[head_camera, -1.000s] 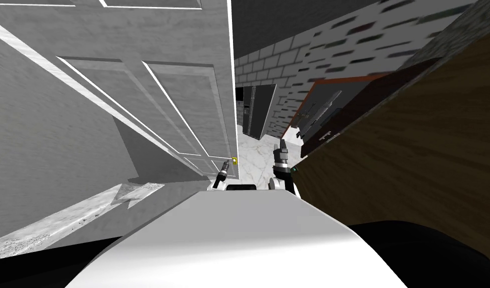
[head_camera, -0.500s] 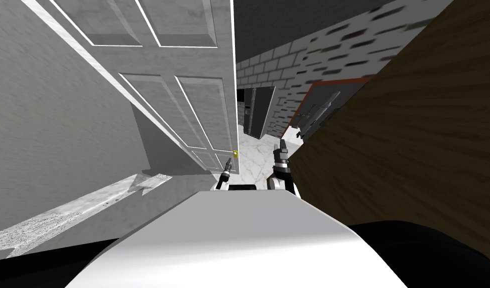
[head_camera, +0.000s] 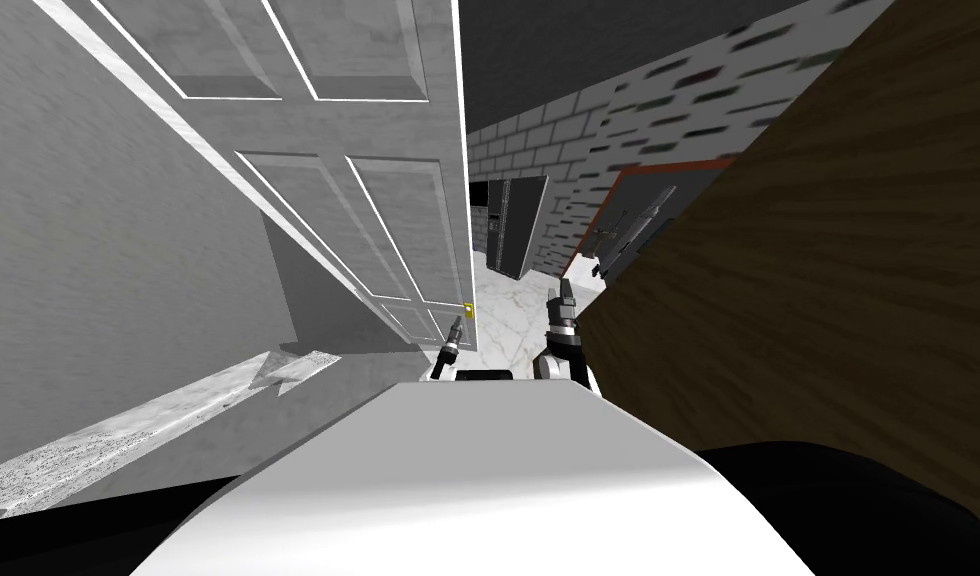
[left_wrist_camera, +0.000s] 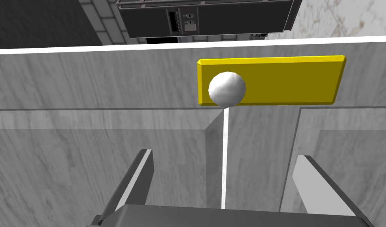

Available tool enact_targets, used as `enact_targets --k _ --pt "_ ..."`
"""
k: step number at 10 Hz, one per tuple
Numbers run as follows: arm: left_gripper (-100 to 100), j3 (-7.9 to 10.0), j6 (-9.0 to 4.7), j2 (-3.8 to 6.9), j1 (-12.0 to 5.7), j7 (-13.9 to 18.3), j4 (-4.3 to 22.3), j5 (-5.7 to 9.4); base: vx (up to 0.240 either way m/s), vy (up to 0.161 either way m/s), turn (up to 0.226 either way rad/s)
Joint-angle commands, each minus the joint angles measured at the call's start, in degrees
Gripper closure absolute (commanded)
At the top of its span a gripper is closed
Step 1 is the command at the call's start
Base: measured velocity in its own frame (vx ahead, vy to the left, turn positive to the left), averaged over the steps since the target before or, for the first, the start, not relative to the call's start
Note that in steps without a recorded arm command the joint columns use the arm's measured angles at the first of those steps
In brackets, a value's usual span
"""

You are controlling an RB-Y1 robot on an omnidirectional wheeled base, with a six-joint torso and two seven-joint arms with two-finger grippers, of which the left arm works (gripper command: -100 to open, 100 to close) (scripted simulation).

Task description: Push the door open

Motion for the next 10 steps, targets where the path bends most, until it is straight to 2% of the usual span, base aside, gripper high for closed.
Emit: enact_targets --k 1,3,5,6,7,10 --pt "-100 0.11 0.03 0.51 0.29 0.0 -0.5 0.03 0.220 -0.009 -0.028" --pt "-100 0.32 -0.45 0.33 0.23 0.0 -0.2 0.09 0.202 -0.026 -0.026" --pt "-100 0.58 -1.00 -0.91 0.17 0.0 0.2 0.17 0.221 -0.045 -0.026" --pt "-100 0.51 -0.84 -0.51 0.14 0.0 0.1 0.15 0.098 -0.016 0.012" --pt "100 0.51 -0.84 -0.51 0.14 0.0 0.1 0.15 -0.024 -0.001 -0.003" --pt "100 0.51 -0.84 -0.51 0.14 0.0 0.1 0.15 -0.025 0.005 -0.006"
